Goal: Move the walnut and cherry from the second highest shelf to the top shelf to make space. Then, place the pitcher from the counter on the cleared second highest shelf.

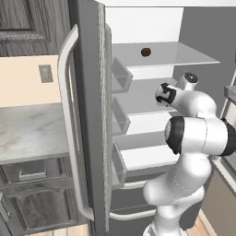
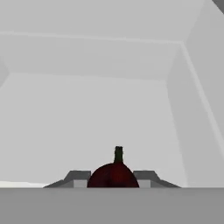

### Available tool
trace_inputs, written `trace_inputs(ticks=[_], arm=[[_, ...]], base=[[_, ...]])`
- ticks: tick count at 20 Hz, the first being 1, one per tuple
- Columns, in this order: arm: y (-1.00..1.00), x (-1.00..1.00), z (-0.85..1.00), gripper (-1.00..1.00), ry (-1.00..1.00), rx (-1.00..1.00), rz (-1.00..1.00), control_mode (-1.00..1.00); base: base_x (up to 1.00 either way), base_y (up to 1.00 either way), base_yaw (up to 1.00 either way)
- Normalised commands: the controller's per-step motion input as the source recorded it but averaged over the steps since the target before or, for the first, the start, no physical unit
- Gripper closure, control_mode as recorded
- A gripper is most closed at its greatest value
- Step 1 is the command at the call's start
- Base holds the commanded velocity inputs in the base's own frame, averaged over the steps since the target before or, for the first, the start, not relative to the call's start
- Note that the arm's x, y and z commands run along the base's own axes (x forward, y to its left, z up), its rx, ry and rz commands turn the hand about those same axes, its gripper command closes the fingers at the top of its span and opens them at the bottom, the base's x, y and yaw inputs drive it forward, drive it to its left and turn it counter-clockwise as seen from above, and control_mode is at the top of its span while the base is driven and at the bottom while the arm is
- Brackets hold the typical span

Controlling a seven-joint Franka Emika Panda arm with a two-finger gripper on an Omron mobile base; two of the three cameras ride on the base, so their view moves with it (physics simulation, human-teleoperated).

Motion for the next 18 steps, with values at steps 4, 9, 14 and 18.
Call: trace_inputs(ticks=[4, 9, 14, 18], arm=[[0.3, -1.0, 0.66, 1.0, -0.33, -0.05, 0.03, -1.0], [0.06, -0.97, 1.0, 1.0, -0.19, -0.02, 0.01, -1.0], [0.0, -0.51, 1.0, 1.0, 0.0, -0.03, 0.0, -1.0], [0.0, -0.04, 1.0, 1.0, -0.02, -0.04, 0.0, -1.0]], base=[[0.0, 0.0, 0.0], [0.0, 0.0, 0.0], [0.0, 0.0, 0.0], [0.0, 0.0, 0.0]])
